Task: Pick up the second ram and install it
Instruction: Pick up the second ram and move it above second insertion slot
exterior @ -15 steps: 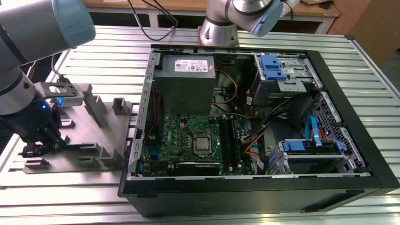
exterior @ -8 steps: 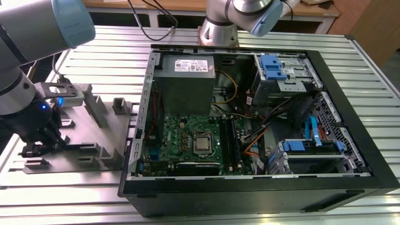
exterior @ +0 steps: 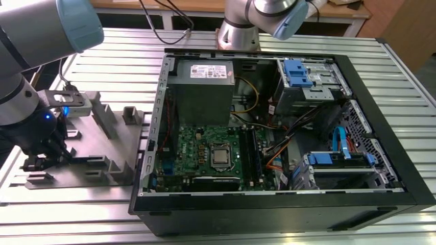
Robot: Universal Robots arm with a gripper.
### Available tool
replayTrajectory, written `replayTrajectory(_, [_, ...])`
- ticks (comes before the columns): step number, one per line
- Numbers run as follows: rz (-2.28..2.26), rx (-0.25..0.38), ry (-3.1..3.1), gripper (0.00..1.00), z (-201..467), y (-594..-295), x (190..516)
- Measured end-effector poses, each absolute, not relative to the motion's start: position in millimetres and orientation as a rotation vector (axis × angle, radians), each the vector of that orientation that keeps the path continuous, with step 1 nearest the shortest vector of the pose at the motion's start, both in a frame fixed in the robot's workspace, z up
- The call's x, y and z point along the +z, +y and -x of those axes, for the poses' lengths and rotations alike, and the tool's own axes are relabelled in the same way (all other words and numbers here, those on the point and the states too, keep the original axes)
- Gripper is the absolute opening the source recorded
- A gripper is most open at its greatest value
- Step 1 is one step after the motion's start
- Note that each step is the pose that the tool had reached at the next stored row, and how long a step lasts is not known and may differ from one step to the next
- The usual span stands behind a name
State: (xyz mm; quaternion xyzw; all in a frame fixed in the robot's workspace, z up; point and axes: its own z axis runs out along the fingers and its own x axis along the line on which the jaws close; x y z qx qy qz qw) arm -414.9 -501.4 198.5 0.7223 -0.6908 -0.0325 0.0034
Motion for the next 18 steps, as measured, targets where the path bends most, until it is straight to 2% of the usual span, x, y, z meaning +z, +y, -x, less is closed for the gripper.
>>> replayTrajectory(18, [-2.249,-0.102,-2.182,0.08,415.0,-501.4,200.0])
